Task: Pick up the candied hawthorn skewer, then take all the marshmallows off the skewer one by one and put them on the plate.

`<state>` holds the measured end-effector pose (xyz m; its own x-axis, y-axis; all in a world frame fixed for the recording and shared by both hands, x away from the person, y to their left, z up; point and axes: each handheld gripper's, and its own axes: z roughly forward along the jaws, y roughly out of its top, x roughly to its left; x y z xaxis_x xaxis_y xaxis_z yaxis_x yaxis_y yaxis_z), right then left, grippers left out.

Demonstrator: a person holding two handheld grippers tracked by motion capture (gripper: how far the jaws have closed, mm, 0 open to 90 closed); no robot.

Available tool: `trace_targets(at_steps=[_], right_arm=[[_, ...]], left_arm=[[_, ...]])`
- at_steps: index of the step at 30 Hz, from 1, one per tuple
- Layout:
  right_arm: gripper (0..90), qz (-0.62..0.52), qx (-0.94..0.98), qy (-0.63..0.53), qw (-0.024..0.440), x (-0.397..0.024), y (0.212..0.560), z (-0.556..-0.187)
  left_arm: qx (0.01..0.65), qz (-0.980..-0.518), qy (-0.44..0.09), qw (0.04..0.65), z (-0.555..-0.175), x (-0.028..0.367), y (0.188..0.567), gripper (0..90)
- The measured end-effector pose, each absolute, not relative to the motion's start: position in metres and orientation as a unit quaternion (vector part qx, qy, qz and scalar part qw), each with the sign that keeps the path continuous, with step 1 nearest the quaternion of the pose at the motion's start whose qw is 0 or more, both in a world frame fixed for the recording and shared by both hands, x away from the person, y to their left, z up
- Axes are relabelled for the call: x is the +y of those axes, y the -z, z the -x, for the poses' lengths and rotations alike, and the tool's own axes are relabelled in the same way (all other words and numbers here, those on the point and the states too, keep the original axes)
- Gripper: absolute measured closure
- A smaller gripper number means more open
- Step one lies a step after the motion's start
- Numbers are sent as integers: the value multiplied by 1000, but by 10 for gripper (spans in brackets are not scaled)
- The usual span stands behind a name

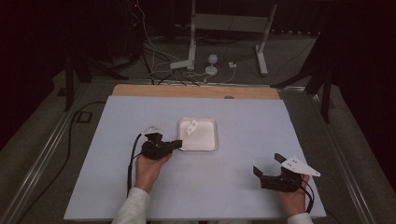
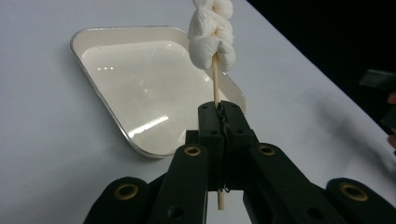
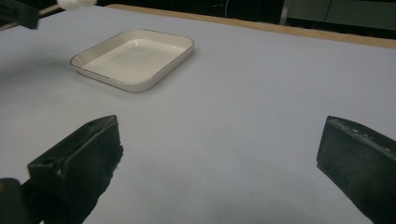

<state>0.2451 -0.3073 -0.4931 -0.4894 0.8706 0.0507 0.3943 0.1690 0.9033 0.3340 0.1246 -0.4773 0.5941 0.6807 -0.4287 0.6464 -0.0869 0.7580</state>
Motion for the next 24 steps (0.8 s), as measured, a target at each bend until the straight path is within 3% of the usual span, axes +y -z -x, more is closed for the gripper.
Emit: trace_targets(at_steps=[14, 24], right_arm=[[0, -439, 720, -478, 247, -305, 492, -245], [1, -415, 711, -528, 207, -294, 474, -251]], left_arm=[[412, -735, -32, 537, -313, 134, 472, 900], [381, -742, -28, 551, -306, 127, 473, 900]])
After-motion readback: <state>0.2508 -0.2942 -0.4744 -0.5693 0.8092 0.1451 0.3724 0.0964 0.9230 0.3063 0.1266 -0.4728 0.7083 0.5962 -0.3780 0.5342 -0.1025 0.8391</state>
